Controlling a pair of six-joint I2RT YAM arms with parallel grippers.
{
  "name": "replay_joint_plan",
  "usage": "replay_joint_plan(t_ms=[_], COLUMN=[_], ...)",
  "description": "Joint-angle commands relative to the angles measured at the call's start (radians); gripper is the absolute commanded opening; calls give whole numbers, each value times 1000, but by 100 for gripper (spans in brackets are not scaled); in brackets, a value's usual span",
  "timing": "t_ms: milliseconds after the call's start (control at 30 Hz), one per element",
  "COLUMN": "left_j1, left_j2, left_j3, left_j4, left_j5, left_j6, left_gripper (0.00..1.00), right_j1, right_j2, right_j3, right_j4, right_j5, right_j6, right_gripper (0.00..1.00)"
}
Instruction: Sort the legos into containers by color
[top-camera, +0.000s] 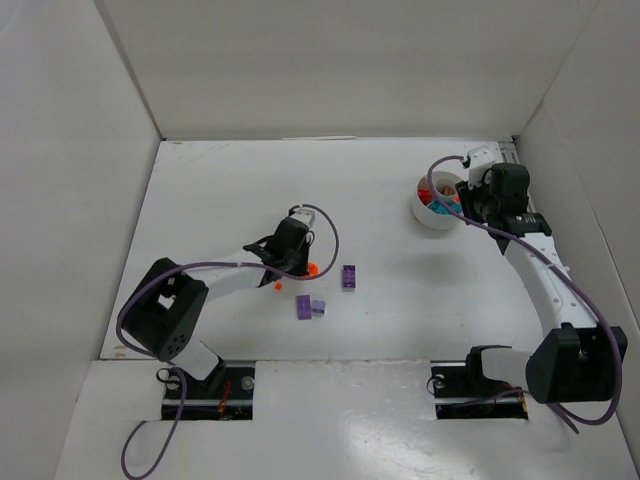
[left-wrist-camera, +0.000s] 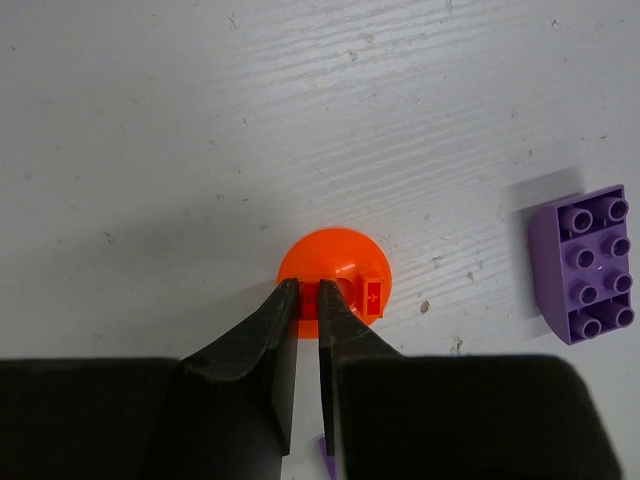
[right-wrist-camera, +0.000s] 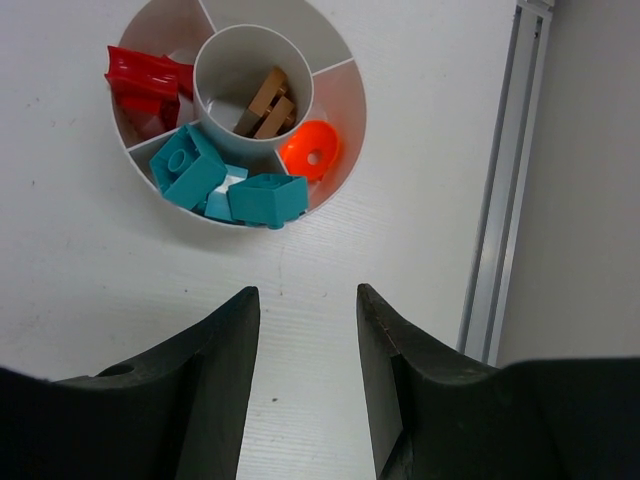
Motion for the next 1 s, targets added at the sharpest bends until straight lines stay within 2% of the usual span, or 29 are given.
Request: replay_joint_plan(t_ms=[0, 67, 200, 233, 333, 367, 467, 533, 633, 800, 967], left_j1=[-11, -11, -11, -11, -11, -11, -20, -32, -51, -106, -146], left_j2=[-36, -101, -264, -301, -439, -468, -540, -562, -574, -574, -574], left_j3=[35, 48, 48, 37, -32, -47, -81, -101, -115, -106, -95], left_j4=[-44, -44, 32, 60, 196, 224, 292, 338, 389, 427, 427], left_j5=[-22, -22, 18, 33, 111, 121, 121, 130, 141, 130, 79], left_j6=[-9, -30, -41, -41, -30, -30, -30, -43, -65, -75, -75], left_gripper=[0, 0, 0, 0, 0, 0, 0, 0, 0, 0, 0], right_j1=[-1, -1, -1, -1, 13, 25, 120, 224, 350, 485, 544], right_j2=[0, -21, -64, -73, -86, -86, -75, -84, -72, -29, 14], right_j3=[19, 10, -43, -63, -140, -140, -151, -151, -123, -71, -36], right_j4=[20, 43, 108, 132, 284, 284, 336, 420, 462, 507, 517], right_j5=[-56, -116, -421, -592, -917, -963, -1023, -1023, -970, -957, -948], right_j6=[-22, -56, -80, -80, -13, -2, 56, 116, 147, 185, 231], right_gripper=[49, 49, 51, 52, 55, 55, 56, 56, 56, 55, 52])
